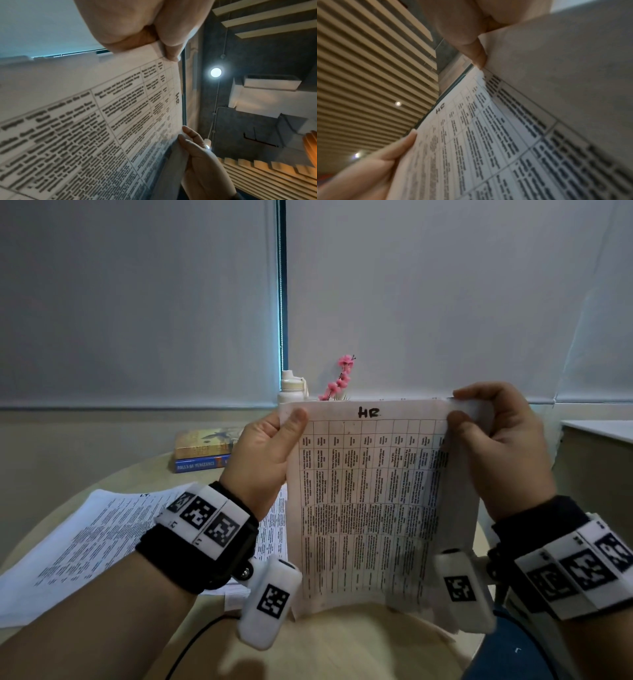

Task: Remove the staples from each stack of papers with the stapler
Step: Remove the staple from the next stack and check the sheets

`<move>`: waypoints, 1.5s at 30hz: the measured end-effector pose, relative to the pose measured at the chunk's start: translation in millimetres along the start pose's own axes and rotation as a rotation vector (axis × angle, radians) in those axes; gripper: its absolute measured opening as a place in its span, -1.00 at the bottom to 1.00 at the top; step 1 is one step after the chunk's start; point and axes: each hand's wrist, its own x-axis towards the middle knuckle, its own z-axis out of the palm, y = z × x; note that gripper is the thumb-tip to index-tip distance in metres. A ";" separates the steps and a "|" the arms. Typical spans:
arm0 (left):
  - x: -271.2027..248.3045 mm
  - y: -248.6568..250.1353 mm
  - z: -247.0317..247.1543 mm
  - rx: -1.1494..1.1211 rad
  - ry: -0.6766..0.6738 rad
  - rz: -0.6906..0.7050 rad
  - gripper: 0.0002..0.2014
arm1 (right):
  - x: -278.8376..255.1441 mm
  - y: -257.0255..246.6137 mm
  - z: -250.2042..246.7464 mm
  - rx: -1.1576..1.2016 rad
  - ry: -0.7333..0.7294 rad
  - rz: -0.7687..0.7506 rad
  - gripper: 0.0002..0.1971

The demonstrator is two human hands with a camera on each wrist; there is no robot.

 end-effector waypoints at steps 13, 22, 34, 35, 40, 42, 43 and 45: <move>2.0 -3.1 16.9 0.140 0.097 0.186 -0.78 | -2.8 -48.2 58.3 -0.912 -0.368 -0.404 -0.74; 1.7 -7.5 16.3 0.077 0.157 0.198 -0.80 | 0.1 -48.8 68.7 -0.918 -0.412 -0.463 -0.73; -0.8 -12.0 9.7 0.310 0.020 0.136 -0.86 | 2.0 -48.9 79.2 -0.851 -0.356 -0.603 -0.53; 0.2 -12.4 10.4 0.317 0.031 0.133 -0.85 | 1.4 -49.2 80.5 -0.841 -0.348 -0.615 -0.52; -3.1 -10.4 10.4 0.282 0.037 0.106 -0.86 | 2.6 -55.2 67.3 -0.878 -0.354 -0.570 -0.51; -5.3 -8.3 7.1 0.262 0.046 0.081 -0.78 | 3.6 -49.7 40.9 -0.871 -0.188 -0.465 -0.45; -5.5 -8.0 4.5 0.248 0.055 0.074 -0.73 | 2.1 -42.9 24.2 -0.848 -0.077 -0.408 -0.39; -5.4 -7.2 0.1 0.221 0.064 0.068 -0.71 | -6.9 -23.6 -5.4 -0.722 0.104 -0.246 -0.22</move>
